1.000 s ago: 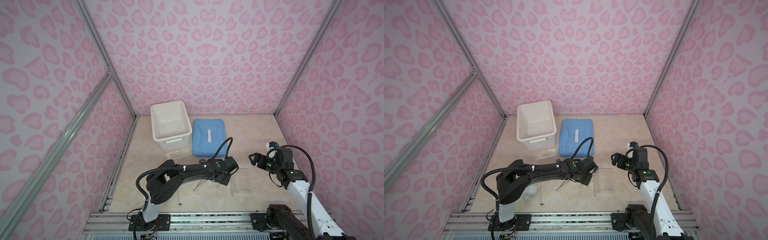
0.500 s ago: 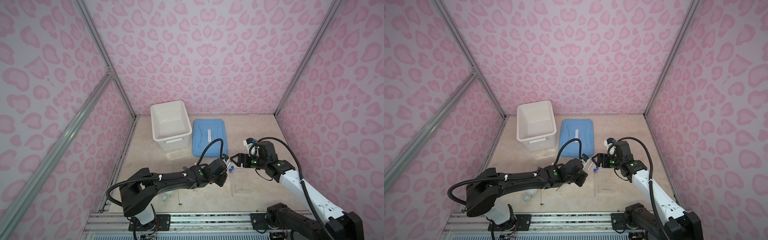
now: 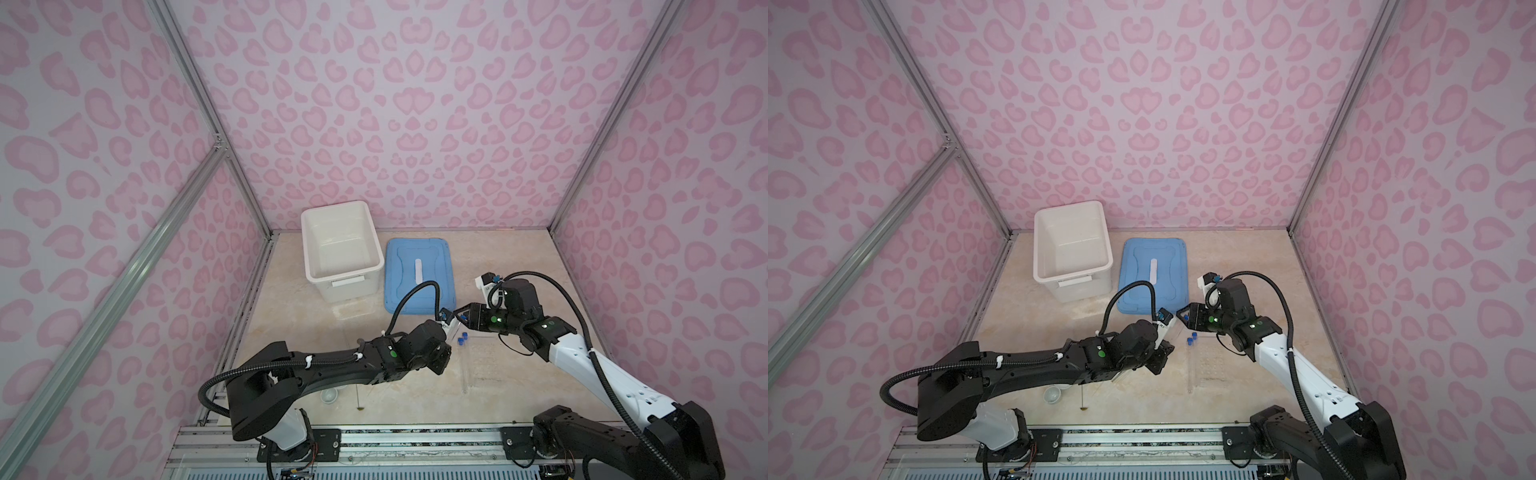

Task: Organize the chemistry lab equipment

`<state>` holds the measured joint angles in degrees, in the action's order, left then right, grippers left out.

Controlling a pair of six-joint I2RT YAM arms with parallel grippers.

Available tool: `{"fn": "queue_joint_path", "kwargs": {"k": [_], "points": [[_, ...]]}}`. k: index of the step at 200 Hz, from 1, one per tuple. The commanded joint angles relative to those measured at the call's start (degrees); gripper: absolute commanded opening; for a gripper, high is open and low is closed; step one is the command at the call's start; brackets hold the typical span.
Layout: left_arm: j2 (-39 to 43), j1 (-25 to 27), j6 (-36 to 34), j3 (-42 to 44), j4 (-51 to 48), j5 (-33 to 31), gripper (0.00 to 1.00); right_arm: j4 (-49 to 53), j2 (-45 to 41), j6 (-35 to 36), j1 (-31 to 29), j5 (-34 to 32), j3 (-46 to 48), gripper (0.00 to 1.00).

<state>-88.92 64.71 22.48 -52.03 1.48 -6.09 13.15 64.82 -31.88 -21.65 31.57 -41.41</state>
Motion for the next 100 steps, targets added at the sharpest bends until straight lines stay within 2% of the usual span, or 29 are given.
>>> {"fn": "queue_joint_path", "kwargs": {"k": [1,18,52,81,100], "points": [[0.9,0.0,-0.4,0.1,2.2,-0.7,0.11,-2.3,0.6,-1.0,0.0,1.4,0.6,0.41],[1.1,0.0,-0.4,0.3,2.4,-0.6,0.11,-3.1,1.0,-1.4,0.1,2.6,0.9,0.39],[0.6,0.1,-0.2,-0.2,2.0,-0.7,0.11,-1.3,1.8,-0.3,0.0,3.8,-0.1,0.3],[0.2,0.1,-0.2,-0.6,1.6,-0.7,0.11,-0.4,2.5,-0.1,0.0,4.8,-0.2,0.18],[-0.1,0.1,-0.2,-0.9,1.4,-0.8,0.11,-0.4,2.5,-0.1,0.0,4.9,0.2,0.15]]}}
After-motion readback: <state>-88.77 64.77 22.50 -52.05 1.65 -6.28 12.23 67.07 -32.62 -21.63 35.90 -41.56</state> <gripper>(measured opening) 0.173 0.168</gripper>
